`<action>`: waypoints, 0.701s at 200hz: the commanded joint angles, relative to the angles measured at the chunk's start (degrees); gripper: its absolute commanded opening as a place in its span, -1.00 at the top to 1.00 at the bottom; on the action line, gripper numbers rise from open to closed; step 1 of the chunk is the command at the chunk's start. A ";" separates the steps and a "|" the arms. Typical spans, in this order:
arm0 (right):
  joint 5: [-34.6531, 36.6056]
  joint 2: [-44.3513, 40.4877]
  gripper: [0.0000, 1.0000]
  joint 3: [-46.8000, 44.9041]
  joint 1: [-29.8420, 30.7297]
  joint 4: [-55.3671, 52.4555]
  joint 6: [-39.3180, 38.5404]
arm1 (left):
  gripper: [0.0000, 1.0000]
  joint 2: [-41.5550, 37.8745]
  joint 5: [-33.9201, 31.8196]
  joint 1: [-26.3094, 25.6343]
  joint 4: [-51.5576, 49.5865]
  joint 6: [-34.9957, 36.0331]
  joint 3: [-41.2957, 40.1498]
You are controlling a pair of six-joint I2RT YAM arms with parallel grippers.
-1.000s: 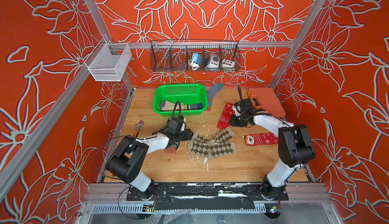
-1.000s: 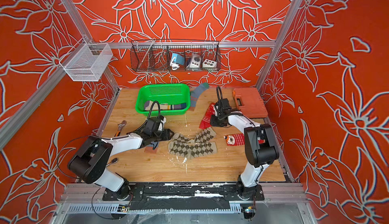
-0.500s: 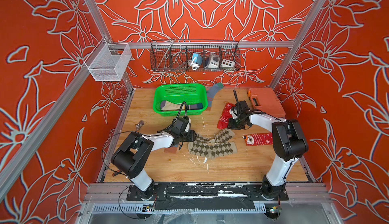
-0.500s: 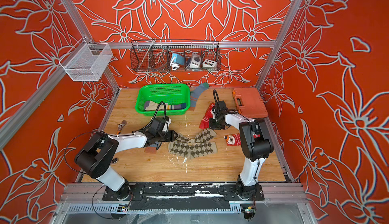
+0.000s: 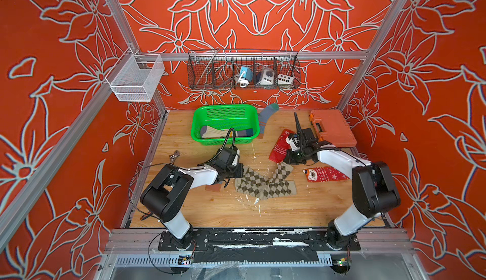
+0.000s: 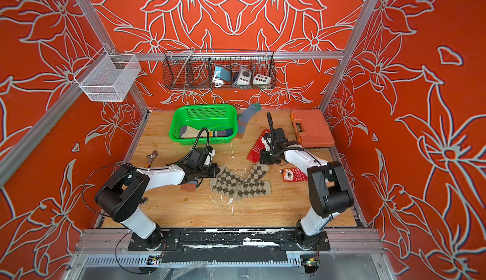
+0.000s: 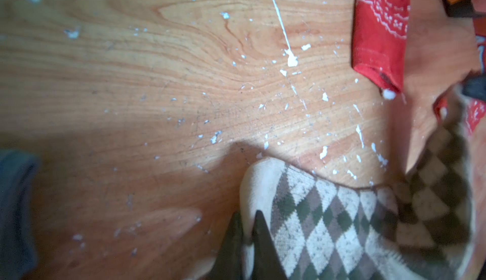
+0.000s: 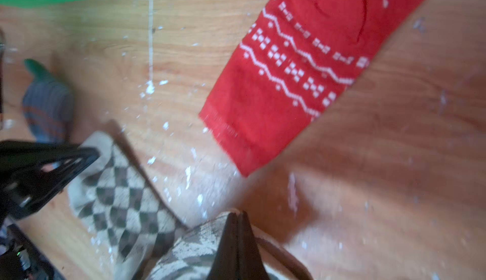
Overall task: Place the socks together as a pair
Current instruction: Adjust the sock at the center of the board.
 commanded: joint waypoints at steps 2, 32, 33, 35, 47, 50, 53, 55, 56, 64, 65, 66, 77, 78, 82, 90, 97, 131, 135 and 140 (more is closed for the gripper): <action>-3.48 -8.72 1.00 -5.62 0.76 0.90 -0.03 | 0.92 -0.63 -1.36 -0.23 0.64 -0.16 -0.57; -5.49 -20.86 1.00 -11.94 0.81 -0.54 -0.16 | 0.96 -1.48 -1.54 -0.21 1.50 -0.71 -1.22; -5.54 -21.18 1.00 -12.21 0.81 -0.65 -0.12 | 0.96 -1.52 -1.54 -0.17 1.52 -0.71 -1.21; -5.65 -21.98 1.00 -12.57 0.81 -0.83 -0.15 | 0.96 -1.59 -1.55 -0.21 1.54 -0.76 -1.27; -5.73 -26.42 0.89 -14.91 0.81 -1.72 0.02 | 0.98 -1.91 -1.46 -0.23 1.68 -0.89 -1.65; -5.54 -27.47 0.85 -15.52 0.81 -1.95 0.13 | 0.99 -2.11 -1.45 -0.23 1.70 -0.97 -1.76; -5.41 -28.61 0.81 -16.15 0.81 -2.17 0.29 | 0.99 -2.23 -1.40 -0.23 1.72 -0.96 -1.81; -5.24 -29.31 0.78 -16.54 0.81 -2.27 0.41 | 0.99 -2.25 -1.37 -0.23 1.72 -0.93 -1.88; -5.15 -29.71 0.77 -16.75 0.81 -2.27 0.47 | 0.99 -2.30 -1.32 -0.23 1.72 -0.91 -1.93; -4.45 -32.41 0.71 -18.50 0.76 -2.36 1.16 | 0.99 -2.65 -1.02 -0.23 1.80 -1.02 -2.51; -4.45 -32.70 0.70 -18.70 0.78 -2.36 1.20 | 0.99 -2.72 -1.01 -0.23 1.80 -1.00 -2.56; -4.41 -32.94 0.68 -18.84 0.80 -2.44 1.27 | 0.99 -2.71 -1.01 -0.27 1.80 -1.03 -2.62; -3.53 -36.16 0.58 -21.28 0.81 -2.49 2.38 | 1.00 -3.51 -0.78 -0.40 2.13 -1.29 -3.93; -3.53 -36.16 0.58 -21.28 0.81 -2.49 2.38 | 1.00 -3.63 -0.76 -0.45 2.20 -1.36 -3.93; -3.34 -36.90 0.56 -21.86 0.81 -2.53 2.89 | 1.00 -3.97 -0.68 -0.49 2.32 -1.43 -4.47; -3.40 -38.08 0.52 -23.05 0.81 -2.01 3.86 | 1.00 -4.78 -0.65 -0.71 2.58 -1.67 -5.58; -3.03 -38.60 0.45 -24.05 0.81 -1.46 4.79 | 1.00 -5.51 -0.65 -0.96 2.76 -1.92 -6.66; -0.76 -34.83 0.30 -25.94 0.65 0.95 7.10 | 0.90 -9.63 -1.90 -2.03 2.78 -2.78 -10.93; -0.67 -34.11 0.29 -25.93 0.63 1.26 7.27 | 0.87 -10.02 -2.26 -1.99 2.69 -2.87 -11.16; -0.46 -33.26 0.28 -25.80 0.55 1.43 7.38 | 0.84 -10.63 -2.75 -1.99 2.48 -2.85 -11.50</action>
